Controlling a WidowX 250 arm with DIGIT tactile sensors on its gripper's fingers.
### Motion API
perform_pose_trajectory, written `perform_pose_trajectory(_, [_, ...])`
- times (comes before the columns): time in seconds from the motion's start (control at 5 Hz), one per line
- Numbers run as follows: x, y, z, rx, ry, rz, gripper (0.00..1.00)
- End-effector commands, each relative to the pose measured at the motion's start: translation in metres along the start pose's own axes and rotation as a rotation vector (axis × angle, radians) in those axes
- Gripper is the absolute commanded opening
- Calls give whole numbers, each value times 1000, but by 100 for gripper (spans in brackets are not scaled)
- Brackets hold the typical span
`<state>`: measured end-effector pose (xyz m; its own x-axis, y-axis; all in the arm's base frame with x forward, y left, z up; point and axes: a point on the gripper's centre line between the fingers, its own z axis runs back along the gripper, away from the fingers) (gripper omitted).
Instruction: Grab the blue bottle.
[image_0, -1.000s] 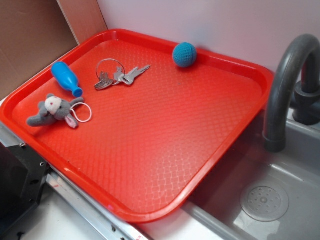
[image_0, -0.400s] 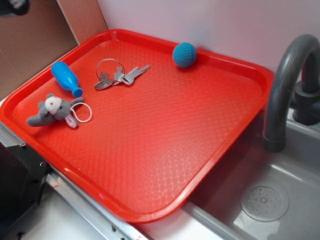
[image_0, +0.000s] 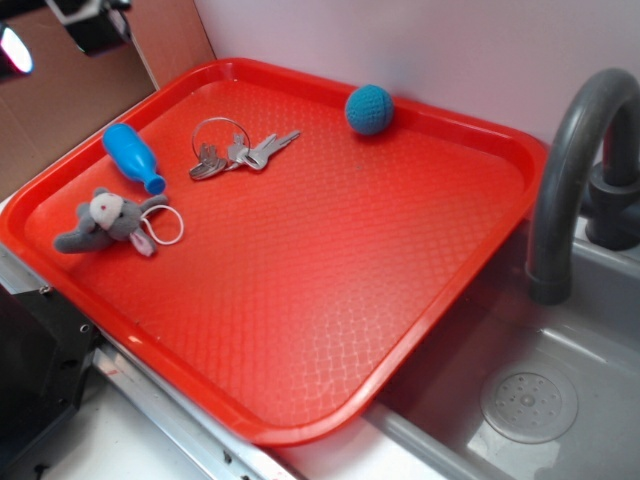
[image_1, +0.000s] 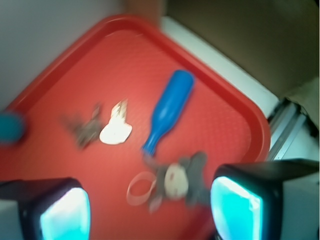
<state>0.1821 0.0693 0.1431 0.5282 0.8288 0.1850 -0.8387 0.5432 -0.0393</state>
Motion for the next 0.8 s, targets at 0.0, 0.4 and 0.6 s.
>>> perform_pose_trajectory(0.0, [38, 19, -52, 62, -76, 124, 100])
perform_pose_trajectory(0.4, [52, 25, -88, 82, -128, 123, 100])
perform_pose_trajectory(0.6, [51, 26, -111, 66, -173, 84, 100])
